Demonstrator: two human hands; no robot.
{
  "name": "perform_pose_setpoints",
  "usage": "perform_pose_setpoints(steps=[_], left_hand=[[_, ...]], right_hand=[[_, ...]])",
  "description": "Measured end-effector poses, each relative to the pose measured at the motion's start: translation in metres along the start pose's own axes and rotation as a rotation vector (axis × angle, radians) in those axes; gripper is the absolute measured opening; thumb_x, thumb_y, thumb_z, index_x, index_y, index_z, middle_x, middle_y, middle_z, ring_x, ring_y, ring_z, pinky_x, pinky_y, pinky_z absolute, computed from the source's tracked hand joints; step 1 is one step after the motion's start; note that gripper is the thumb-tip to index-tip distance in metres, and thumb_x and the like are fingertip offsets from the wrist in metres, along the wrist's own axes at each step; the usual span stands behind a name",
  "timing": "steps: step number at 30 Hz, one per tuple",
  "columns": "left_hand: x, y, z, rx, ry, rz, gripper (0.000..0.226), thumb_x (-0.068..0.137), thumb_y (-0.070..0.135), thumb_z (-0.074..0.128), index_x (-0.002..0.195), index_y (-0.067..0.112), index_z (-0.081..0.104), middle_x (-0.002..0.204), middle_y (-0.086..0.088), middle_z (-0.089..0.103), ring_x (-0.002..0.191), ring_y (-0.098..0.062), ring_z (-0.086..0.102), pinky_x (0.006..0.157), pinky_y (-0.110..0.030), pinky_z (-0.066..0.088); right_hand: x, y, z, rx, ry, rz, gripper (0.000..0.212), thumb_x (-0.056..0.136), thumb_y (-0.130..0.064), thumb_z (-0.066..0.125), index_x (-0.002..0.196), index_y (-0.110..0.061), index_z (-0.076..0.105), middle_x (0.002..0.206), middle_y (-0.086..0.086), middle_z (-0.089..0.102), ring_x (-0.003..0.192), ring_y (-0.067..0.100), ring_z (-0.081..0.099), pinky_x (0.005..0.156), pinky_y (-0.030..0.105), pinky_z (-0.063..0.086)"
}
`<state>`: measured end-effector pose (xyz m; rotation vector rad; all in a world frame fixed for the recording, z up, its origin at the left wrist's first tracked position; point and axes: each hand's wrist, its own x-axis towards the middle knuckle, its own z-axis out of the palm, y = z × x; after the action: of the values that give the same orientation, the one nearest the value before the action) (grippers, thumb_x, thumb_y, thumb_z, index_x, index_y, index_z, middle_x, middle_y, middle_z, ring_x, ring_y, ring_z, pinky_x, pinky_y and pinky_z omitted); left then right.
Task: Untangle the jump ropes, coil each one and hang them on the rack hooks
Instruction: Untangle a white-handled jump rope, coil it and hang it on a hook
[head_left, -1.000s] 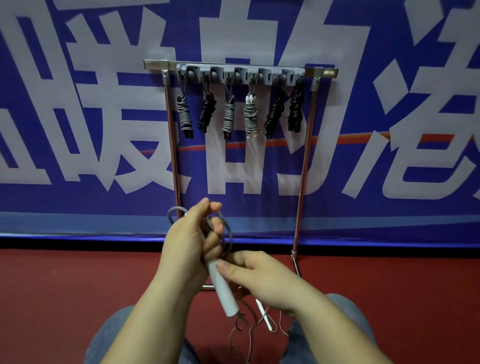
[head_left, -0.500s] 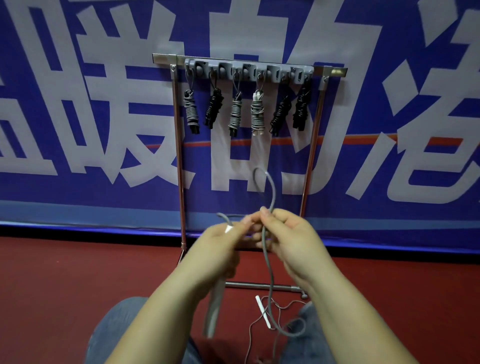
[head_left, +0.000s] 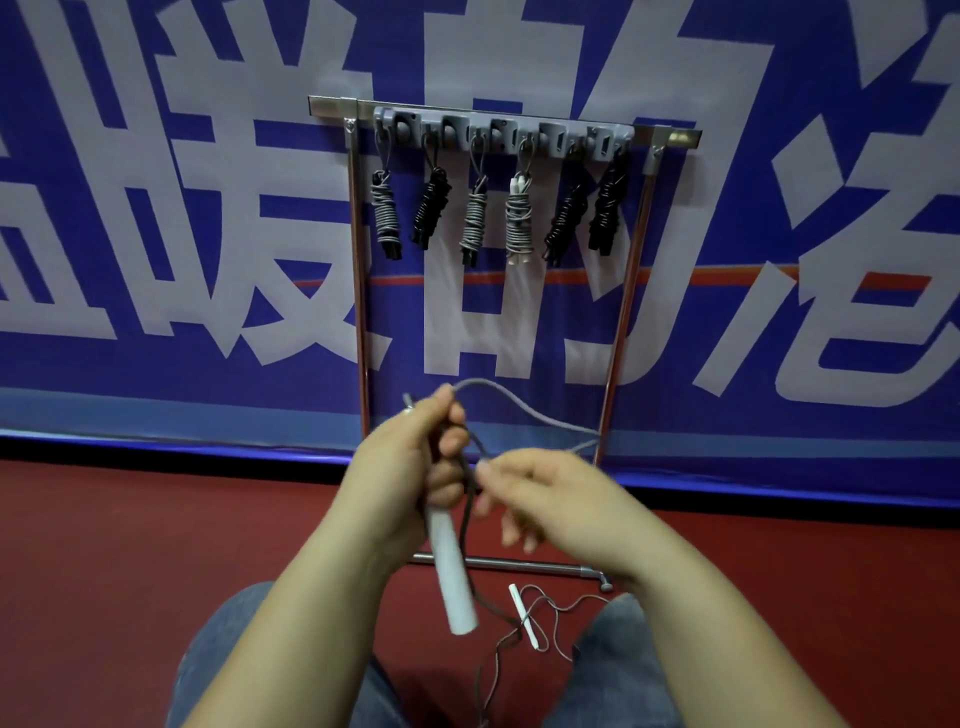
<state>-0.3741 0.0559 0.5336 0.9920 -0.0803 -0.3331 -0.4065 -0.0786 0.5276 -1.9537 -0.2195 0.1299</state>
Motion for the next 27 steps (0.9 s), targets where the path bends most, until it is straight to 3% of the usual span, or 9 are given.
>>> perform_pose_setpoints(steps=[2, 6, 10, 12, 15, 19, 22, 25, 27], left_hand=[[-0.001, 0.005, 0.0, -0.149, 0.004, -0.001, 0.029, 0.093, 0.03, 0.046, 0.068, 0.015, 0.048, 0.046, 0.006, 0.036, 0.027, -0.001, 0.02, 0.03, -0.012, 0.014], [-0.003, 0.011, 0.0, -0.171, 0.0, 0.082, 0.029, 0.094, 0.032, 0.045, 0.071, 0.016, 0.053, 0.053, 0.006, 0.047, 0.029, -0.001, 0.022, 0.03, -0.012, 0.016], [0.002, 0.008, -0.003, 0.326, 0.037, 0.125, 0.029, 0.097, 0.036, 0.042, 0.096, 0.018, 0.065, 0.089, 0.001, 0.074, 0.034, -0.005, 0.021, 0.034, -0.016, 0.023], [0.001, -0.003, -0.004, 0.598, 0.01, 0.092, 0.032, 0.096, 0.039, 0.045, 0.095, 0.017, 0.068, 0.074, 0.001, 0.071, 0.037, -0.008, 0.023, 0.04, -0.019, 0.023], [-0.007, -0.016, -0.001, 0.64, -0.184, -0.051, 0.039, 0.096, 0.041, 0.044, 0.077, 0.016, 0.067, 0.062, -0.006, 0.066, 0.039, -0.009, 0.022, 0.041, -0.019, 0.021], [-0.008, -0.013, -0.003, 0.599, -0.315, -0.035, 0.035, 0.086, 0.042, 0.048, 0.071, 0.017, 0.069, 0.057, 0.001, 0.054, 0.04, -0.007, 0.023, 0.041, -0.019, 0.021], [-0.007, -0.013, -0.001, 0.481, -0.255, 0.027, 0.029, 0.087, 0.034, 0.051, 0.065, 0.016, 0.058, 0.051, 0.003, 0.042, 0.037, -0.006, 0.022, 0.038, -0.015, 0.021], [-0.001, -0.012, -0.001, 0.286, -0.088, 0.095, 0.031, 0.096, 0.027, 0.046, 0.067, 0.015, 0.05, 0.049, 0.004, 0.04, 0.033, -0.004, 0.022, 0.035, -0.013, 0.021], [0.002, -0.008, -0.004, 0.112, -0.012, 0.096, 0.031, 0.097, 0.029, 0.045, 0.07, 0.015, 0.05, 0.051, 0.005, 0.04, 0.033, -0.004, 0.022, 0.033, -0.014, 0.021]], right_hand=[[-0.002, 0.004, 0.008, -0.125, -0.096, -0.022, 0.017, 0.093, -0.024, 0.053, 0.077, -0.02, 0.056, 0.068, -0.003, 0.055, 0.056, 0.007, 0.049, 0.057, 0.023, 0.042], [0.0, 0.008, 0.013, -0.263, -0.043, -0.019, 0.028, 0.093, -0.028, 0.053, 0.071, -0.011, 0.056, 0.054, -0.003, 0.051, 0.052, 0.012, 0.045, 0.056, 0.028, 0.039], [0.005, 0.004, 0.007, -0.089, 0.195, -0.037, 0.025, 0.095, -0.019, 0.049, 0.074, -0.009, 0.061, 0.057, 0.0, 0.054, 0.042, 0.008, 0.044, 0.048, 0.021, 0.04], [0.006, -0.001, 0.002, 0.183, 0.304, -0.052, 0.019, 0.095, -0.012, 0.048, 0.08, -0.011, 0.06, 0.064, 0.006, 0.057, 0.041, 0.007, 0.045, 0.041, 0.018, 0.037], [0.007, -0.01, -0.005, 0.525, 0.41, -0.084, 0.004, 0.092, -0.004, 0.051, 0.09, -0.006, 0.054, 0.066, 0.008, 0.055, 0.043, 0.006, 0.051, 0.039, 0.015, 0.041], [0.007, -0.005, -0.02, 0.471, 0.65, -0.195, 0.013, 0.088, -0.001, 0.057, 0.085, -0.011, 0.05, 0.063, 0.005, 0.058, 0.046, 0.006, 0.057, 0.047, 0.018, 0.05], [0.005, -0.001, -0.016, 0.452, 0.477, -0.02, 0.007, 0.093, -0.015, 0.054, 0.093, -0.008, 0.056, 0.074, 0.007, 0.062, 0.045, 0.007, 0.054, 0.045, 0.018, 0.048], [0.003, 0.005, -0.004, 0.188, 0.146, 0.173, 0.038, 0.094, -0.039, 0.045, 0.106, -0.006, 0.06, 0.093, 0.012, 0.067, 0.048, 0.012, 0.052, 0.044, 0.02, 0.041], [-0.001, 0.005, 0.002, -0.025, 0.0, 0.14, 0.04, 0.094, -0.045, 0.044, 0.099, -0.009, 0.061, 0.084, 0.014, 0.067, 0.057, 0.018, 0.053, 0.053, 0.026, 0.042]])
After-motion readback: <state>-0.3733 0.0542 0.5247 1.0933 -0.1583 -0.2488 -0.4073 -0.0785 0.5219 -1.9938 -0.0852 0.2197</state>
